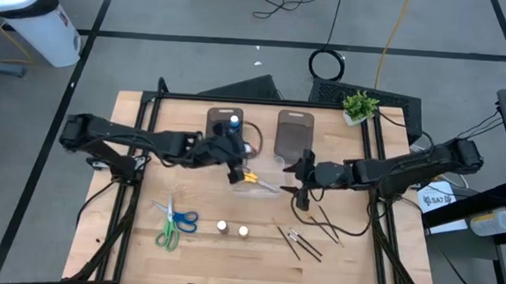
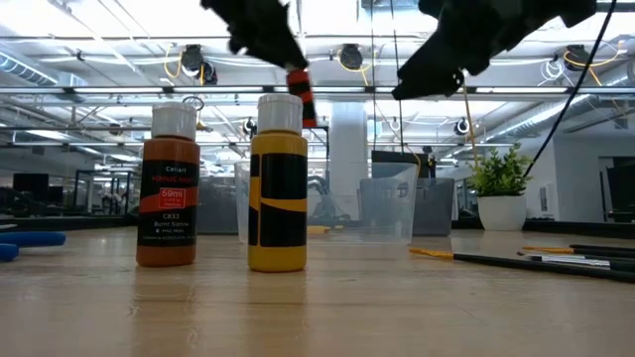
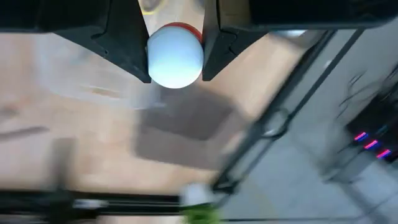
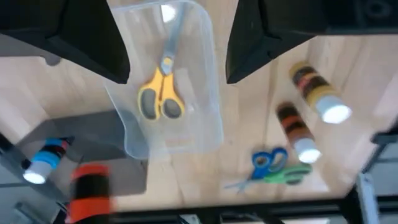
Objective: Pick & Place Paint Supplies
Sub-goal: Put the right orange paint bottle into the left black bin
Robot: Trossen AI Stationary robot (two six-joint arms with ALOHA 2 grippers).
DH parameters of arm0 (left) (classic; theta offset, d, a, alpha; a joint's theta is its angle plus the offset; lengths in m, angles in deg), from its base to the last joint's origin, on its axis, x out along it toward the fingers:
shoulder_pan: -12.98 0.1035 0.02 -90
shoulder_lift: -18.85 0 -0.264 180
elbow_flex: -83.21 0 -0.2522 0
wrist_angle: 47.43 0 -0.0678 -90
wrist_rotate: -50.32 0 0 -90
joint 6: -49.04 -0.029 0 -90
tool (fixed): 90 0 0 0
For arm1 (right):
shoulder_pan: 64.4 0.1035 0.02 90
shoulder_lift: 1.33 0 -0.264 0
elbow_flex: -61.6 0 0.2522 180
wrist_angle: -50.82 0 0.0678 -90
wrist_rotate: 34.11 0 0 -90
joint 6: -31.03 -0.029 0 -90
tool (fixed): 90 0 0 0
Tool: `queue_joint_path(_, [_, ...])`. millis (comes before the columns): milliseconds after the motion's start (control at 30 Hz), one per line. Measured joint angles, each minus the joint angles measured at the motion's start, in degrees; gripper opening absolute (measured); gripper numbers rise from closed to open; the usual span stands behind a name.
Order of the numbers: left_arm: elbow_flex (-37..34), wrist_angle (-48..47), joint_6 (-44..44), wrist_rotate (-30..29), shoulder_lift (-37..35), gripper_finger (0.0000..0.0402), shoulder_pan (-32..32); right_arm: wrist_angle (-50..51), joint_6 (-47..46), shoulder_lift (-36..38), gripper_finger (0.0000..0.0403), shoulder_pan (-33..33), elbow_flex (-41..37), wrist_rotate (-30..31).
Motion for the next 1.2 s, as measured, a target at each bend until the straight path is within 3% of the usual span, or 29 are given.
queue_joint_path(167, [-7.4, -1.8, 8.9, -7.2, -6.5, 0.0123, 4.6, 0.6, 0.0, 0.7, 0.0248, 0.0, 0.0, 0.1])
queue_joint_path(333, [-12.8, 0.2, 14.3, -7.3, -8.7, 0.0123, 11.9, 0.2, 0.0, 0.7, 0.0243, 0.0, 0.0, 0.1])
queue_joint_path(567, [-15.6, 2.1, 17.5, -1.0, -7.8, 0.0123, 20.4, -0.7, 0.1, 0.7, 0.0243, 0.0, 0.0, 0.2])
queue_joint_path(1200, [-16.3, 4.7, 21.2, 6.8, 1.9, 0.0123, 28.5, -1.1, 0.2, 0.7, 0.0242, 0.0, 0.0, 0.2])
